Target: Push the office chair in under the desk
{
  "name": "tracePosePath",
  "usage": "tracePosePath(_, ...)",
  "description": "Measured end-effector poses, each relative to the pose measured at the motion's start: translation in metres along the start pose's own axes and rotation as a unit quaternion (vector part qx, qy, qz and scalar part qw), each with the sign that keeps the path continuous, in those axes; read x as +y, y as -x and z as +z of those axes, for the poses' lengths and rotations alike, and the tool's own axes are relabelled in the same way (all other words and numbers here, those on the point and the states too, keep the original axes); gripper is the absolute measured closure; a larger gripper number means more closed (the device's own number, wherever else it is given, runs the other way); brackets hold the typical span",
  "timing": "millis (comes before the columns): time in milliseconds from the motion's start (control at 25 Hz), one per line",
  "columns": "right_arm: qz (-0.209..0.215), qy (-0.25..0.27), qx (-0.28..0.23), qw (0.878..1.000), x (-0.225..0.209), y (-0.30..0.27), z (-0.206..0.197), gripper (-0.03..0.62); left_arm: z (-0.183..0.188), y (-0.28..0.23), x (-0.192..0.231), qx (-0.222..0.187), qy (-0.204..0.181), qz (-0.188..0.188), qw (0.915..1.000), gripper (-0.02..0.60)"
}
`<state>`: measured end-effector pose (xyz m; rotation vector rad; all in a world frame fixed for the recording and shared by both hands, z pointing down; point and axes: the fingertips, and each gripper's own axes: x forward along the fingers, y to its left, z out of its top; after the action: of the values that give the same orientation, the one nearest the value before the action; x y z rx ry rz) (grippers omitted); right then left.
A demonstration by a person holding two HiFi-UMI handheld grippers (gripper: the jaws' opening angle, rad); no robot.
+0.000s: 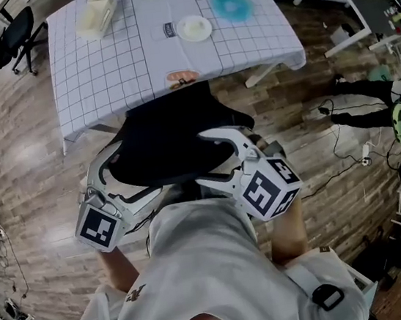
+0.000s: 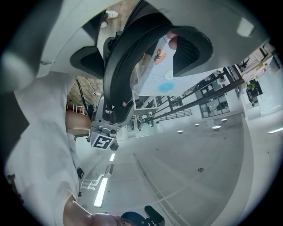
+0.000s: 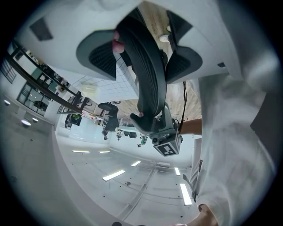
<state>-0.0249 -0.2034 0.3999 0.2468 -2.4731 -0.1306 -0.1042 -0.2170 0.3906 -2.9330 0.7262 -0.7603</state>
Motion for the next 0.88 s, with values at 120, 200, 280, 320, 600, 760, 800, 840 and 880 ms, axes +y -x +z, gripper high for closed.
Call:
tracePosePath(120,0.000,-0.002,0.003,1.000,-0.004,-0.002,0.000,0.238,-0.001,-0.002,0.005,0.003,-0.003,-0.004,1.0000,0.101)
tracePosePath(200,-0.002,-0.003,0.003,1.000,-0.006,-0.003,-0.001,0.238,-0.001,-0.003,0.007,0.002,-0.003,-0.005,1.0000,0.102)
tracePosePath(280,-0.003,-0.006,0.000,1.000,-0.010,-0.003,0.000,0.238,-0.001,-0.005,0.010,0.001,-0.003,-0.008,1.0000,0.102)
tracePosePath(320,-0.002,-0.007,-0.001,1.000,-0.011,-0.003,0.000,0.238,0.000,-0.005,0.011,0.002,-0.003,-0.009,1.0000,0.103)
tracePosePath(600,0.006,-0.011,0.000,1.000,-0.017,-0.001,0.000,0.238,0.004,-0.010,0.015,0.000,-0.004,-0.018,0.9998,0.104)
tracePosePath(760,0.008,-0.010,-0.003,1.000,-0.023,0.002,-0.002,0.238,0.006,-0.015,0.016,0.001,-0.005,-0.023,0.9997,0.106)
tracePosePath(800,0.009,-0.009,-0.004,1.000,-0.023,0.003,-0.003,0.238,0.007,-0.017,0.016,0.002,-0.005,-0.023,0.9997,0.106)
tracePosePath(840,0.009,-0.008,-0.004,1.000,-0.024,0.003,-0.004,0.238,0.007,-0.018,0.016,0.002,-0.006,-0.022,0.9998,0.106)
tracePosePath(880,0.008,-0.007,-0.004,1.000,-0.026,0.004,-0.005,0.238,0.007,-0.020,0.017,0.003,-0.005,-0.020,0.9998,0.105)
